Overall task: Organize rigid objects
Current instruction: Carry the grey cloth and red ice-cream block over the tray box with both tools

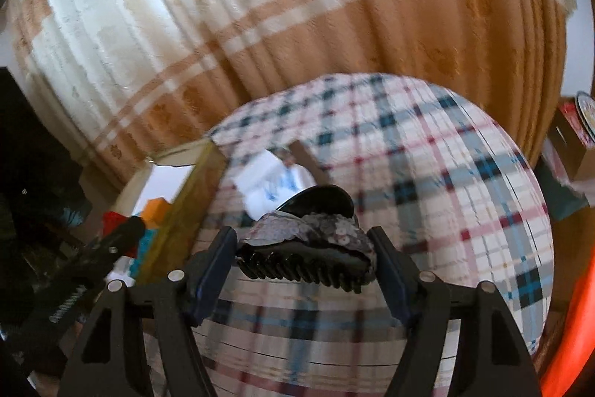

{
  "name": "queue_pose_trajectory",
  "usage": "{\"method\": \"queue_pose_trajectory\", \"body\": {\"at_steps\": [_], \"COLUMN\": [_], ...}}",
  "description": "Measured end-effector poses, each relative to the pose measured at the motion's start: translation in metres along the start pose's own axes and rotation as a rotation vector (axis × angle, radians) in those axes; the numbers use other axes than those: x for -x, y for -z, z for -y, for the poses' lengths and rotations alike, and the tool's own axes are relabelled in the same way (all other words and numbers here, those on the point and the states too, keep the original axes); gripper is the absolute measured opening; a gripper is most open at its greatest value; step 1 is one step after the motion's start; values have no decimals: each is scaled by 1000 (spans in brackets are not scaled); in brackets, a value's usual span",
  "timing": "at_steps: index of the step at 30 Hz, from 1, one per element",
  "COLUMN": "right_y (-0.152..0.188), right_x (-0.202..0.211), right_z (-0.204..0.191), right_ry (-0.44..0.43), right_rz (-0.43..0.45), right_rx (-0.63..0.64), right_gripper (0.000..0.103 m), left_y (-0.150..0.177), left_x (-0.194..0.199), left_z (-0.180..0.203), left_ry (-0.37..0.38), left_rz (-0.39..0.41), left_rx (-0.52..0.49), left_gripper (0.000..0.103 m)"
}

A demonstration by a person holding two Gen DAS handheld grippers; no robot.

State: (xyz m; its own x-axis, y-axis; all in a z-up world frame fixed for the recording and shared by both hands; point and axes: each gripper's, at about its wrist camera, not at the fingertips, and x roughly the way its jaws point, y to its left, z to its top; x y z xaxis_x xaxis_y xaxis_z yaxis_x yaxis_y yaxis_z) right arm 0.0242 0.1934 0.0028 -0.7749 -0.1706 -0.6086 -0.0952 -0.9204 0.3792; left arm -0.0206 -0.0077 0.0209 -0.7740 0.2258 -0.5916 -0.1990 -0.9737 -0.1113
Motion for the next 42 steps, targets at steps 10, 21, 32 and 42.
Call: {"method": "queue_pose_trajectory", "body": {"at_steps": [10,21,32,42], "right_y": [-20,-36,-44,-58], "right_x": [-15,-53,-103,-143], "right_z": [-63,-132,-174,-191], "right_ry": [-49,-75,-58,-46], "right_rz": [19,15,-32,-107], "right_rx": [109,204,237,239], "right_gripper": [74,74,74,74], "left_y": [-15,-21,-22,-29], "left_x": [4,-7,-13,-24], "left_z": [-39,-110,-143,-144], "left_ry": [-106,-209,-272,-313], "left_rz": [32,-5,-31,-74], "left_rx": [49,177,220,188], "left_gripper": [42,42,43,43]}}
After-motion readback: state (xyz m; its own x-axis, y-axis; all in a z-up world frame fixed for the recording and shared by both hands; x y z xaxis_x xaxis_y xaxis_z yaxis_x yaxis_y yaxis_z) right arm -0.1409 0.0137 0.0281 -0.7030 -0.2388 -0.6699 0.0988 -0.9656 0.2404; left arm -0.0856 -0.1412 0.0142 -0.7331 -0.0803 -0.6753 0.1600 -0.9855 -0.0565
